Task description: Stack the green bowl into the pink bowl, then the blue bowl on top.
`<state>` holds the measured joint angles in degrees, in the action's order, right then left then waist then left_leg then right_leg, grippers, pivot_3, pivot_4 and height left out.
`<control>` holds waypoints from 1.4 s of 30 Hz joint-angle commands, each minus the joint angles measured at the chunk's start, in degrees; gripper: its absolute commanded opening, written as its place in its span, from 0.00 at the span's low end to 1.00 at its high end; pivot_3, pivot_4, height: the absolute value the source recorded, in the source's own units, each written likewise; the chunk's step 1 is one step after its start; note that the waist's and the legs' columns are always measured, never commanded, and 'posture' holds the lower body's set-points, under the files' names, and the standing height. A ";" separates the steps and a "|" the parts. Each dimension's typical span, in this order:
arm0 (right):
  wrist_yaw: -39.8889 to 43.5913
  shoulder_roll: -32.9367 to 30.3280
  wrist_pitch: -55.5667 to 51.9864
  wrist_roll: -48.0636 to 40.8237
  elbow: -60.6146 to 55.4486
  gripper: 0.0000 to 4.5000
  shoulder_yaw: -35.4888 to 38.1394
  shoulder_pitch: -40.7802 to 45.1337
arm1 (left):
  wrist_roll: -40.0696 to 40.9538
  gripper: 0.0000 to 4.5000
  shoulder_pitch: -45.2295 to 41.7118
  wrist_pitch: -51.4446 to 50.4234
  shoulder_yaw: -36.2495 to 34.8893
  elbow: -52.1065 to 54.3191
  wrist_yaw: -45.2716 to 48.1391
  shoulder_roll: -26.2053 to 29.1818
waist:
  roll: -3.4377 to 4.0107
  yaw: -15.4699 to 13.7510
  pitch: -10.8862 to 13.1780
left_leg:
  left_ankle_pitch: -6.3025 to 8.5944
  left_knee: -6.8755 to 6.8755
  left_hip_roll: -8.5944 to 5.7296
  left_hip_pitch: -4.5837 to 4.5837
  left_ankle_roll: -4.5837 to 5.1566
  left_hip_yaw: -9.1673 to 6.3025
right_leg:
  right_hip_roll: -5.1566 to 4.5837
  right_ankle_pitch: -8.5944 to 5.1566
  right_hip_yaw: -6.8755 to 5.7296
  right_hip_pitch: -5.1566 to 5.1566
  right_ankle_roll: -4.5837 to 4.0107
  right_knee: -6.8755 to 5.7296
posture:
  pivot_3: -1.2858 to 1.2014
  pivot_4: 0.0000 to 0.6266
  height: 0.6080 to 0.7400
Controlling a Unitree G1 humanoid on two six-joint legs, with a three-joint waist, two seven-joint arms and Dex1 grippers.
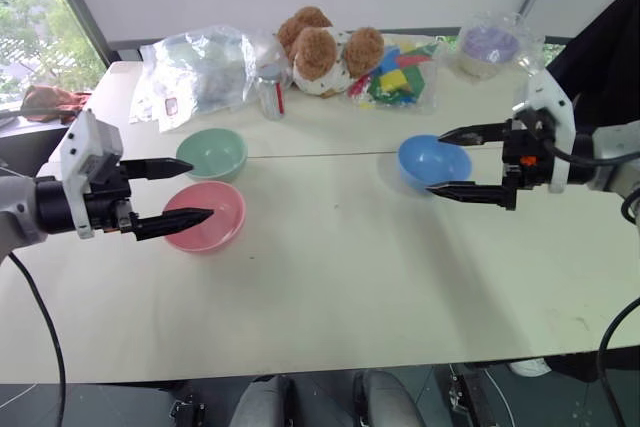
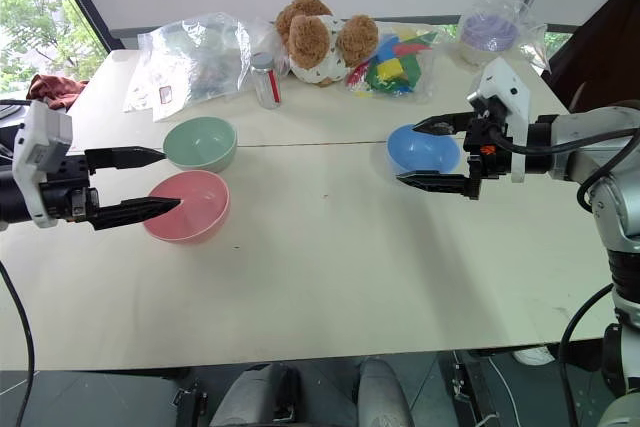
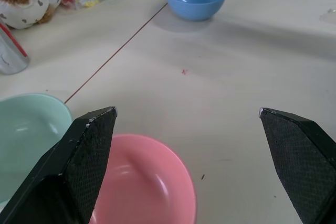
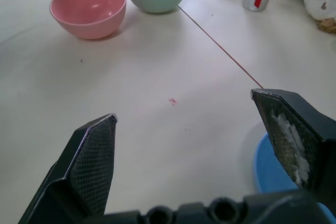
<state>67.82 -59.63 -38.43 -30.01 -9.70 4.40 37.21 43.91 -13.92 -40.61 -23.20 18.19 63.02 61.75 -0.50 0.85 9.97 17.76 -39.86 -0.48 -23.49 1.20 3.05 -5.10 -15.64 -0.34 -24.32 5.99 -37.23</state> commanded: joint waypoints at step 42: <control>-3.00 -0.96 -13.15 -18.91 -9.30 1.00 11.16 -1.98 | -32.95 0.01 -11.71 39.75 29.60 -25.68 19.52 -6.62 | 0.17 -0.22 -0.11 | 0.13 0.12 -0.01 -0.01 0.24 0.02 | -0.04 0.00 -0.05 -0.03 0.00 0.02 | 0.52 0.24 1.00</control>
<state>65.02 -59.44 -52.12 -48.46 -18.00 13.49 35.32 9.64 -25.50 0.27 5.07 -9.69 80.88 55.88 -0.33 0.63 9.86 17.90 -39.75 -0.52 -23.50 1.45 3.11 -5.17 -15.64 -0.37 -24.35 5.99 -37.20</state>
